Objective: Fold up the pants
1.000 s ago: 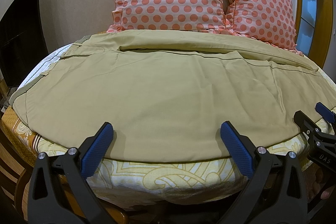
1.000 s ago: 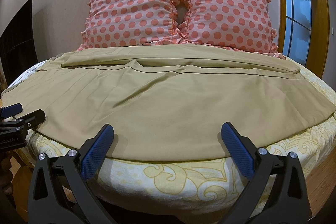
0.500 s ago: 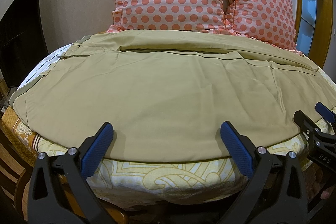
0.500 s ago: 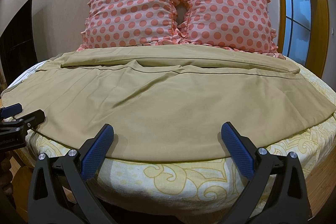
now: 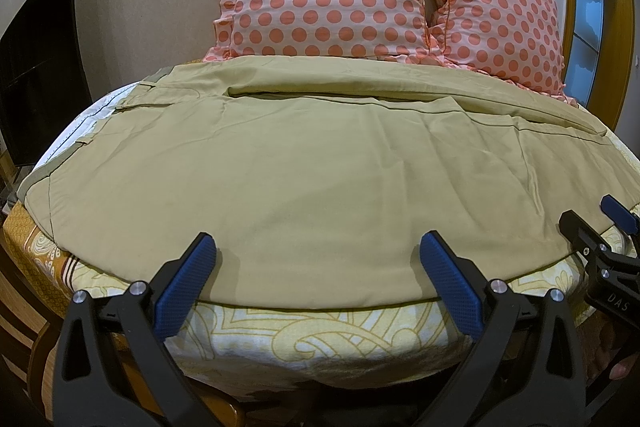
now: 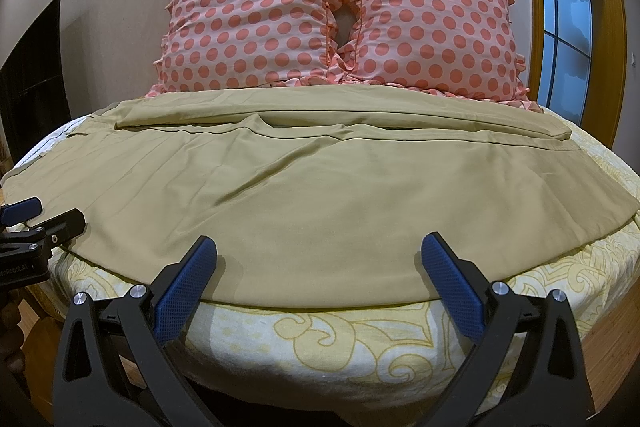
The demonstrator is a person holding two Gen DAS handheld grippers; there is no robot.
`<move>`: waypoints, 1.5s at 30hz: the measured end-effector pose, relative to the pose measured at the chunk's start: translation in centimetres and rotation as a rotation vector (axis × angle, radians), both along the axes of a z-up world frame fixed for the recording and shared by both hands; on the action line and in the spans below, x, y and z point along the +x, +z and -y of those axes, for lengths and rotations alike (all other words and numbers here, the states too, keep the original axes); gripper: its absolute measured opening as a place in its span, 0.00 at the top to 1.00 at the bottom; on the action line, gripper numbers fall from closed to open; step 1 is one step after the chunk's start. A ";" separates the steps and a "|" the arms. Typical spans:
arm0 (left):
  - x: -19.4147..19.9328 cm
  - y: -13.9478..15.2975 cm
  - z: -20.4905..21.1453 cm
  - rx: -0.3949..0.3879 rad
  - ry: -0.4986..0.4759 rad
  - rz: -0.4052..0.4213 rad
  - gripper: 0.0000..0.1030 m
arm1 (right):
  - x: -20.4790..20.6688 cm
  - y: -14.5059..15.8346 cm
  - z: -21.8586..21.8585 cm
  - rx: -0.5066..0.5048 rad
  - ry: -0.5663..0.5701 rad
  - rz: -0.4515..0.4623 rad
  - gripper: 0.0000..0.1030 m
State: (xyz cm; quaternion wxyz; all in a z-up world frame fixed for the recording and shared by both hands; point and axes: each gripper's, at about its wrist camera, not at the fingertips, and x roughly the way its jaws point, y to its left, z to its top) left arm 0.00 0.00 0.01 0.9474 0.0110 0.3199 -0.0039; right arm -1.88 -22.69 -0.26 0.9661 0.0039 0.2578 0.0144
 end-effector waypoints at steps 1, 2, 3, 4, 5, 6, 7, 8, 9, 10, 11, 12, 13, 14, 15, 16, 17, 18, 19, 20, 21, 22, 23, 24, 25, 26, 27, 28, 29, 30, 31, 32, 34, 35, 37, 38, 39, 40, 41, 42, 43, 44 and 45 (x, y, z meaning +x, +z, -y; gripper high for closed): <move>0.0 0.0 0.0 0.000 -0.001 -0.002 0.02 | 0.0 0.0 0.0 0.000 0.000 -0.001 0.01; 0.0 0.0 0.0 0.001 -0.002 -0.005 0.02 | 0.0 0.0 0.0 0.000 0.000 -0.003 0.01; 0.0 0.0 0.0 0.002 -0.003 -0.008 0.02 | 0.0 0.0 0.0 0.000 0.001 -0.006 0.01; 0.0 0.1 0.0 0.001 -0.005 -0.011 0.02 | 0.0 0.0 0.1 0.000 0.003 -0.010 0.01; 0.0 0.2 -0.2 0.002 -0.007 -0.014 0.02 | 0.0 0.0 0.1 -0.001 0.005 -0.014 0.01; 0.1 0.2 0.0 0.002 -0.009 -0.016 0.02 | 0.0 0.0 0.2 0.000 0.009 -0.019 0.01; 0.1 0.2 0.0 0.002 -0.011 -0.020 0.02 | 0.2 0.1 0.1 0.000 0.011 -0.022 0.01; 0.3 0.1 0.0 0.003 -0.014 -0.022 0.02 | 0.3 0.0 0.1 0.000 0.014 -0.026 0.01; 0.4 0.2 -0.1 0.003 -0.021 -0.028 0.02 | 0.4 0.0 0.1 0.000 0.016 -0.029 0.01; 0.5 0.2 -0.1 0.003 -0.023 -0.031 0.02 | 0.6 0.2 0.2 0.001 0.031 -0.044 0.01; 0.7 0.3 -0.1 0.005 -0.030 -0.042 0.02 | 0.8 0.3 0.5 0.001 0.042 -0.054 0.01; 0.7 0.3 -0.2 0.005 -0.035 -0.050 0.02 | 1.2 0.4 0.7 0.000 0.062 -0.068 0.01; 0.7 0.3 -0.2 0.004 -0.038 -0.055 0.02 | 1.0 0.4 0.7 -0.001 0.069 -0.073 0.01; 1.0 0.4 -0.2 0.006 -0.044 -0.067 0.02 | 0.9 0.4 0.8 -0.001 0.079 -0.083 0.01; 1.1 0.5 -0.3 0.007 -0.048 -0.075 0.02 | 1.2 0.7 1.2 0.005 0.088 -0.108 0.01; 1.2 0.6 -0.3 0.007 -0.050 -0.084 0.02 | 1.5 1.1 1.8 0.019 0.079 -0.125 0.01; 1.4 0.8 -0.4 0.006 -0.050 -0.092 0.02 | 1.9 1.7 2.6 0.042 0.068 -0.129 0.01; 1.8 1.3 -0.7 0.008 -0.049 -0.089 0.02 | 2.1 2.3 3.6 0.064 0.059 -0.128 0.01; 2.2 1.9 -0.8 0.015 -0.045 -0.078 0.02 | 3.2 3.8 5.6 0.114 0.026 -0.121 0.01; 2.7 2.5 -1.0 0.026 -0.037 -0.066 0.02 | 4.8 5.2 7.5 0.156 -0.020 -0.119 0.01; 3.2 3.1 -1.0 0.037 -0.031 -0.055 0.02 | 5.6 5.9 8.4 0.173 -0.046 -0.121 0.01; 3.8 3.7 -1.1 0.047 -0.024 -0.043 0.02 | 8.2 7.3 10.9 0.211 -0.119 -0.129 0.01; 4.6 4.3 -1.2 0.056 -0.017 -0.032 0.02 | 10.1 8.0 12.2 0.226 -0.160 -0.135 0.01; 5.6 5.0 -1.2 0.059 -0.008 -0.019 0.02 | 11.7 8.5 13.3 0.231 -0.198 -0.140 0.01; 6.3 5.5 -1.3 0.054 -0.003 -0.011 0.02 | 15.1 9.0 15.2 0.226 -0.282 -0.160 0.01; 7.1 5.8 -1.4 0.047 0.005 -0.008 0.02 | 17.6 9.1 16.6 0.221 -0.349 -0.181 0.01; 7.8 6.1 -1.4 0.040 0.011 -0.009 0.02 | 21.3 8.9 18.6 0.216 -0.452 -0.214 0.04; 8.6 6.4 -1.5 0.023 0.020 -0.011 0.02 | 23.3 8.6 19.8 0.218 -0.504 -0.234 0.18; 9.1 6.5 -1.6 0.006 0.022 -0.016 0.02 | 25.6 8.1 21.1 0.223 -0.567 -0.258 0.31; 9.6 6.6 -1.7 -0.011 0.022 -0.019 0.02 | 28.7 7.3 23.0 0.244 -0.644 -0.297 0.33; 9.9 6.7 -1.8 -0.025 0.021 -0.020 0.02 | 30.3 6.8 24.1 0.260 -0.682 -0.321 0.38; 10.1 6.7 -1.8 -0.030 0.021 -0.020 0.02 | 32.1 5.9 25.2 0.277 -0.728 -0.346 0.38; 10.4 6.7 -1.8 -0.028 0.021 -0.016 0.02 | 34.5 4.7 26.8 0.302 -0.794 -0.386 0.38; 10.6 6.6 -1.8 -0.023 0.024 -0.014 0.02 | 35.0 4.3 27.0 0.311 -0.811 -0.394 0.38; 10.9 6.5 -1.9 -0.012 0.028 -0.014 0.02 | 36.2 3.1 27.5 0.268 -0.865 -0.440 0.39; 11.0 6.4 -2.0 -0.009 0.030 -0.015 0.02 | 36.7 2.6 27.3 0.183 -0.880 -0.456 0.40; 11.2 6.3 -2.1 -0.005 0.030 -0.019 0.02 | 36.7 2.5 27.1 0.147 -0.870 -0.445 0.43; 11.3 6.2 -2.2 -0.005 0.028 -0.024 0.02 | 36.4 2.4 26.7 0.123 -0.836 -0.422 0.58; 11.3 6.2 -2.3 -0.007 0.028 -0.025 0.02 | 35.8 2.3 26.7 0.144 -0.797 -0.394 0.74; 11.4 6.2 -2.5 -0.016 0.026 -0.023 0.02 | 35.8 2.4 26.7 0.142 -0.798 -0.392 0.81; 11.4 6.3 -2.6 -0.028 0.022 -0.021 0.02 | 35.1 2.3 27.1 0.169 -0.782 -0.371 0.87; 11.5 6.3 -2.9 -0.056 0.011 -0.019 0.02 | 34.6 2.3 27.5 0.205 -0.764 -0.355 0.94; 11.4 6.4 -3.2 -0.082 0.002 -0.017 0.02 | 33.8 2.3 27.9 0.257 -0.740 -0.338 0.95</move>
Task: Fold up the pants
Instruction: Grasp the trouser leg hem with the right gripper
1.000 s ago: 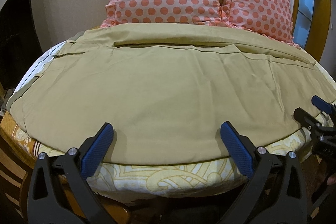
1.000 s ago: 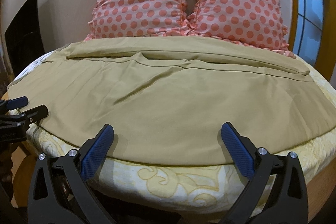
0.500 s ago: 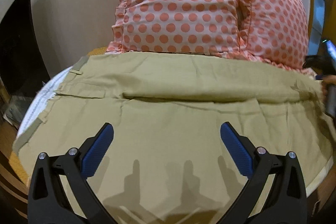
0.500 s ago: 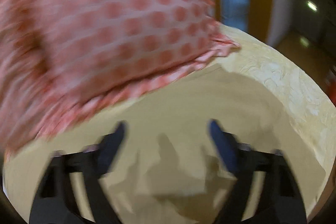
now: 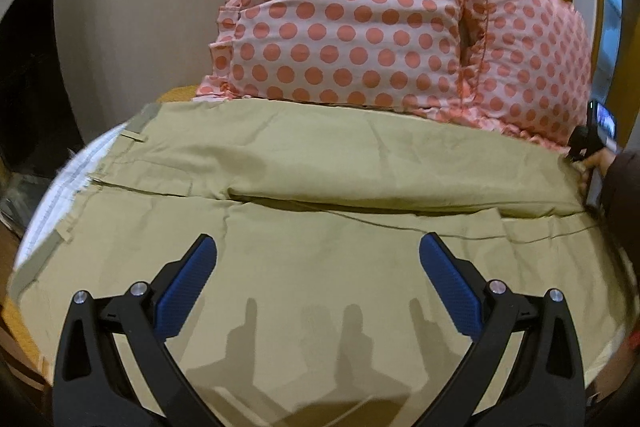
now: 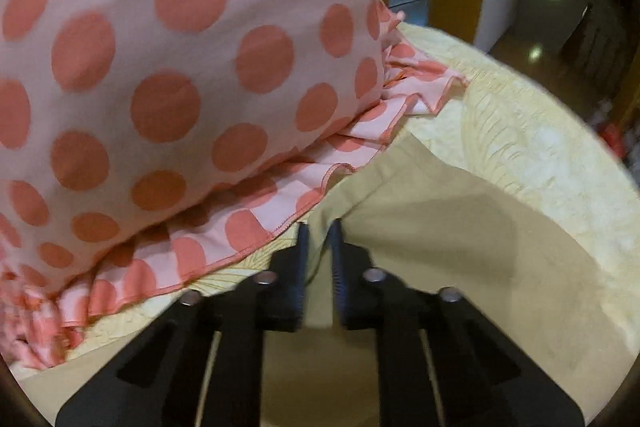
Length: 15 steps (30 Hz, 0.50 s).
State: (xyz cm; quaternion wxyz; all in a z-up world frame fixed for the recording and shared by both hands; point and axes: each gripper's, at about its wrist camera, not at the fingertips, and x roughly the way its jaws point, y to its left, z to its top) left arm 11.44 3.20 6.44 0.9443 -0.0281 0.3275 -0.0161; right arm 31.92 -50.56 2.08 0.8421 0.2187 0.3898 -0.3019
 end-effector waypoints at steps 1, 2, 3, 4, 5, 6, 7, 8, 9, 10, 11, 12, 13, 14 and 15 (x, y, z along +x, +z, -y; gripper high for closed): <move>0.0 0.1 -0.4 -0.034 -0.009 0.000 0.03 | -1.1 -0.1 0.8 0.078 0.007 0.060 0.96; -0.1 0.3 -0.8 -0.072 -0.019 0.000 0.04 | -2.3 0.2 1.4 0.128 0.016 0.124 0.96; -0.2 0.5 -1.5 -0.120 -0.027 0.007 0.04 | -4.7 1.2 1.6 0.167 0.049 0.231 0.96; -0.4 0.8 -2.1 -0.150 -0.027 0.018 0.04 | -6.6 1.9 1.8 0.177 0.073 0.291 0.96; -0.5 1.0 -2.7 -0.168 -0.022 0.027 0.04 | -8.7 2.9 1.4 0.191 0.096 0.350 0.97; -0.6 1.4 -3.4 -0.180 -0.011 0.036 0.04 | -12.4 4.0 1.3 0.224 0.129 0.438 0.97; -0.6 1.8 -3.9 -0.183 -0.001 0.041 0.04 | -15.3 4.5 1.1 0.254 0.146 0.496 0.97; -0.4 2.1 -4.4 -0.186 0.007 0.046 0.04 | -18.3 4.9 0.7 0.285 0.157 0.548 0.97; -0.1 2.7 -5.2 -0.195 0.017 0.055 0.04 | -21.0 4.9 0.8 0.315 0.162 0.588 0.97; 0.1 3.0 -5.6 -0.201 0.023 0.059 0.04 | -24.7 4.5 0.5 0.350 0.158 0.621 0.97; 0.7 3.5 -6.2 -0.207 0.030 0.064 0.04 | -26.7 3.7 0.4 0.378 0.139 0.626 0.97; 1.2 3.8 -6.6 -0.213 0.030 0.068 0.03 | -29.4 2.1 0.1 0.414 0.108 0.612 0.97; 1.9 4.0 -7.0 -0.223 0.027 0.071 0.03 | -29.2 0.9 0.2 0.446 0.091 0.598 0.96; 3.1 4.3 -7.5 -0.249 0.011 0.073 0.03 | -29.5 -0.5 0.8 0.487 0.079 0.584 0.96; 3.9 4.3 -7.9 -0.274 -0.003 0.070 0.03 | -29.8 -1.5 1.1 0.525 0.072 0.570 0.95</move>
